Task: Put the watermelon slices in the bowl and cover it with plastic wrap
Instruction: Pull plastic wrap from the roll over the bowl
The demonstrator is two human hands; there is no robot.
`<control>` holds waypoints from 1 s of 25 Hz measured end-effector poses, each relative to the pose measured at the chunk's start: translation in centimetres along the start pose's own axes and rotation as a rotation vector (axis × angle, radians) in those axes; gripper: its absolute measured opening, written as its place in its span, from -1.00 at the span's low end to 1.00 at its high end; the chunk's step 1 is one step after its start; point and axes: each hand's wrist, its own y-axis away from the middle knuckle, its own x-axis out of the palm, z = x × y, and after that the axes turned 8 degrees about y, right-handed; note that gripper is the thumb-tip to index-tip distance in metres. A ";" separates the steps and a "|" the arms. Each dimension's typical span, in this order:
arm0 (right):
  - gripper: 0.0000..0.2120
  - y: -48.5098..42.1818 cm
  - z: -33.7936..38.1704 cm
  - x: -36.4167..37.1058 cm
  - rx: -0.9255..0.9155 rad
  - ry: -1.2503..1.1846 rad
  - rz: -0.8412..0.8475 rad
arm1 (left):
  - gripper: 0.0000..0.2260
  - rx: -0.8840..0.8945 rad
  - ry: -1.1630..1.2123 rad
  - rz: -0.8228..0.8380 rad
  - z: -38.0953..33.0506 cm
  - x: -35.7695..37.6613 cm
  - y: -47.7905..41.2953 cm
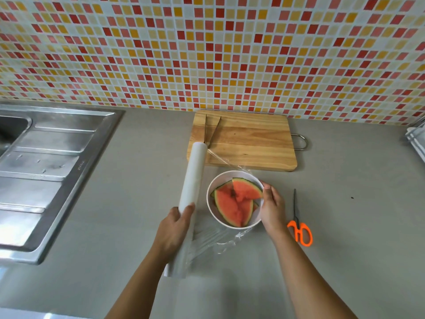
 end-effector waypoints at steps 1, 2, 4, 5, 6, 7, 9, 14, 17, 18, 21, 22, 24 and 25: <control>-0.75 -0.1 0.0 -0.1 0.004 0.006 0.008 | -0.62 -0.022 0.056 0.032 0.0 -0.1 0.1; -0.75 -0.2 0.1 -0.2 0.009 0.010 0.023 | -0.65 -0.035 0.091 0.056 0.1 -0.2 0.2; -0.75 -0.4 0.2 -0.4 0.014 0.027 0.049 | -0.69 -0.036 0.070 0.074 0.2 -0.5 0.4; -0.74 -0.4 0.3 -0.5 0.010 0.038 0.058 | -0.69 -0.016 0.024 0.065 0.3 -0.5 0.5; -0.74 -0.5 0.4 -0.6 0.003 0.042 0.064 | -0.68 0.008 -0.026 0.045 0.4 -0.6 0.6; -0.73 -0.5 0.4 -0.6 -0.003 0.048 0.069 | -0.67 0.031 -0.057 0.015 0.6 -0.6 0.7; -0.74 -0.4 0.5 -0.5 -0.006 0.050 0.084 | -0.66 0.068 -0.048 -0.043 0.9 -0.4 1.0; -0.73 -0.4 0.7 -0.6 0.039 0.052 0.106 | -0.68 0.040 0.061 -0.076 1.2 0.0 1.5; -0.69 -0.7 1.1 -1.1 0.100 0.220 0.142 | -0.66 0.051 0.034 -0.064 1.3 0.0 1.5; -0.70 -1.0 1.2 -1.5 0.111 0.283 0.178 | -0.66 0.060 0.032 -0.063 1.2 -0.1 1.4; -0.64 -2.3 1.9 -2.3 0.021 0.137 0.171 | -0.66 0.084 0.030 -0.058 1.2 -0.2 1.2; -0.58 -2.8 2.5 -2.2 -0.035 0.079 0.162 | -0.67 0.088 0.033 -0.056 1.2 -0.2 1.1; -0.51 -3.8 3.7 -1.5 -0.109 0.084 0.268 | -0.67 0.093 0.046 -0.053 1.2 -0.2 1.1; -0.46 -4.0 4.0 -0.9 -0.095 0.119 0.349 | -0.68 0.095 0.050 -0.054 1.2 -0.2 1.0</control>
